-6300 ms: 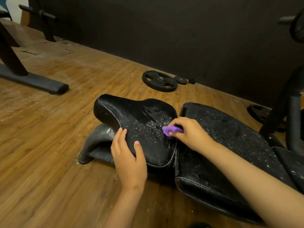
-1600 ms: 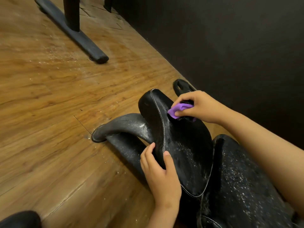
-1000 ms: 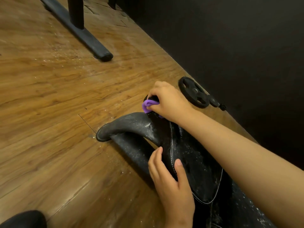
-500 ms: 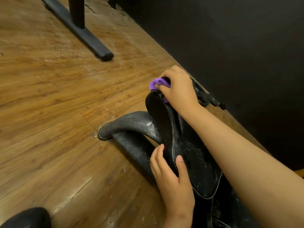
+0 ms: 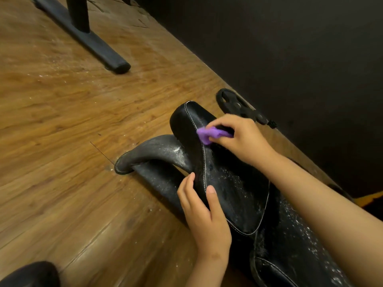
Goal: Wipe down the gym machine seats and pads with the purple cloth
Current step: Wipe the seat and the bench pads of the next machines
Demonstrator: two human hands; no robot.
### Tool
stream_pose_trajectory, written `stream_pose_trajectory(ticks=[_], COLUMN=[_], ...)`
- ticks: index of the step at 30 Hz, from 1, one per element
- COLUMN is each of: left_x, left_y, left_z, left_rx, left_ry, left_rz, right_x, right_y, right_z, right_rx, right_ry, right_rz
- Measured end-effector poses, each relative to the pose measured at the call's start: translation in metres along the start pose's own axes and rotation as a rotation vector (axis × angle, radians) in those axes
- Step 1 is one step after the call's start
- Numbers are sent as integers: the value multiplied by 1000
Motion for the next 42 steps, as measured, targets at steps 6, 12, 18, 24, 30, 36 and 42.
stream_pose_trajectory(ticks=[6,12,18,24,30,36,42], left_x=[2,1,-9,-10,-8,-10,-8], left_y=[0,2,-3,6,6,8,6], left_z=[-2,-2,-15,-15,-14,-11,-15], left_rx=[-8,-50,-33,-67,-111,-86,-141], left_ry=[42,38,72,82,123,97,91], left_rz=[9,-38,-121,-158,-198,-177,-150], right_x=[-16,-25,-42,-29,-27,-27,3], right_y=[72,29,58,68,85,138,117], right_z=[-5,8,16,11,12,12,-2], right_rx=[-250,-102,-308,-85,-8,20,242], right_ry=[-83,104,31,-44,-33,-79,-15], right_rz=[69,47,35,85,110,76,261])
Point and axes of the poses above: each hand's wrist, its own y-axis away from the middle knuckle, its own z-axis out of the palm, x = y × z, the point moved 5 cm from there along -y, towards the middle knuckle, and after that the axes turned 8 degrees about -y, right-handed, at the moved point
